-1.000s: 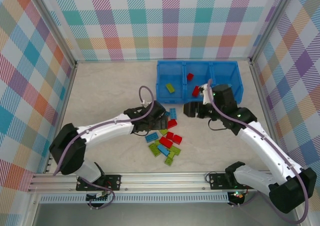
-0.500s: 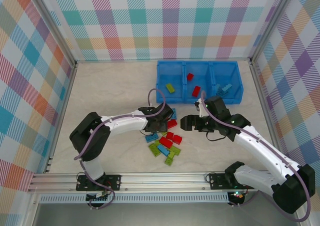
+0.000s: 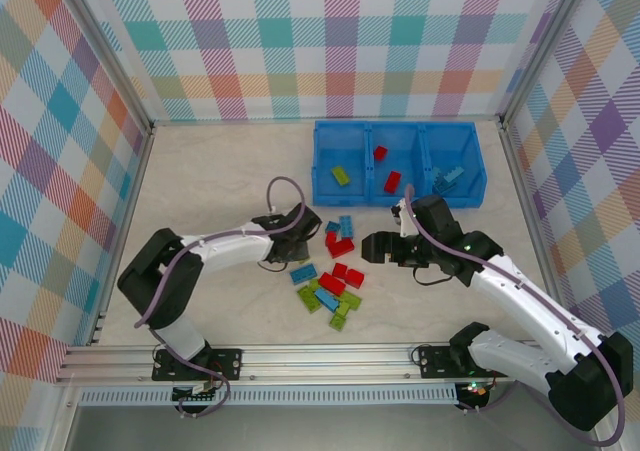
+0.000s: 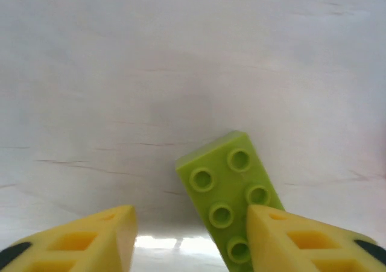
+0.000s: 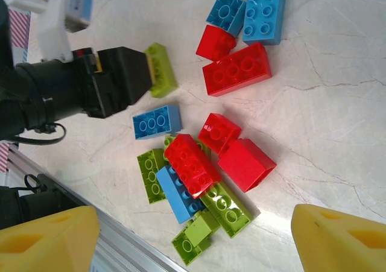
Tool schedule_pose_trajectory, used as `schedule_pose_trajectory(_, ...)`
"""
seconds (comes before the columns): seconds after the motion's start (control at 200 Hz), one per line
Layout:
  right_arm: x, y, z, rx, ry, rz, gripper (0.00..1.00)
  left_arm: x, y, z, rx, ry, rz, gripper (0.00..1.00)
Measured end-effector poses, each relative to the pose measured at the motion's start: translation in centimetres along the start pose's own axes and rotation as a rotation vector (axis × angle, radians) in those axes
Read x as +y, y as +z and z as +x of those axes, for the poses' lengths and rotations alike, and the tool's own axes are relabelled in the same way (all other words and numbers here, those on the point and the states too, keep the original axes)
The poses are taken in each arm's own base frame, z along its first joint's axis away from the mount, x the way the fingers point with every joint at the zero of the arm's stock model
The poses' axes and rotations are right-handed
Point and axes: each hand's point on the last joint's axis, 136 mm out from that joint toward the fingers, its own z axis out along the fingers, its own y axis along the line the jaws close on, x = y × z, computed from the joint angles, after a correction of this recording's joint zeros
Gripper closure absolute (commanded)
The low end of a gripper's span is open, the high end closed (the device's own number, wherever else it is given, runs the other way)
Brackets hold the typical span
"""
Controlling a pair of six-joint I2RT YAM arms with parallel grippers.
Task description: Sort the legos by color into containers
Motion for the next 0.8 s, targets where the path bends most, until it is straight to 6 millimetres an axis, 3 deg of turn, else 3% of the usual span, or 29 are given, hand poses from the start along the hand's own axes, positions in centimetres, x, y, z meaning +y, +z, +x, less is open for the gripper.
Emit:
schedule_pose_trajectory(0.075,0.0,0.2,0.1,0.006,-0.001,0.004,0.16,1.0,-0.7,-0.2,-0.014,-0.009,0.007,0.29)
schedule_pose_trajectory(0.165,-0.2,0.7,0.2,0.022,0.003,0.013,0.15,0.6,-2.0,-0.5,-0.031,-0.026,0.069,0.19)
schedule_pose_trajectory(0.265,-0.5,1.2,0.4,0.041,0.006,0.024,0.15,-0.3,-2.7,-0.9,-0.042,-0.056,0.118,0.17)
schedule_pose_trajectory(0.345,-0.4,1.4,0.5,0.046,0.004,0.023,0.14,-0.4,-2.0,-0.5,-0.019,-0.055,0.108,0.19)
schedule_pose_trajectory(0.455,-0.2,1.5,0.7,0.051,-0.002,0.020,0.13,-0.3,-0.3,0.5,0.028,-0.038,0.069,0.29)
schedule_pose_trajectory(0.54,-0.3,1.4,0.9,0.057,-0.003,0.025,0.13,-0.1,0.5,1.2,0.056,-0.025,0.050,0.43)
schedule_pose_trajectory(0.72,-0.2,1.4,1.3,0.069,-0.012,0.029,0.10,-0.2,0.6,1.3,0.066,-0.017,0.051,0.70)
schedule_pose_trajectory(0.8,0.0,1.5,1.8,0.083,-0.023,0.028,0.09,-0.6,0.1,1.1,0.078,0.001,0.058,0.77)
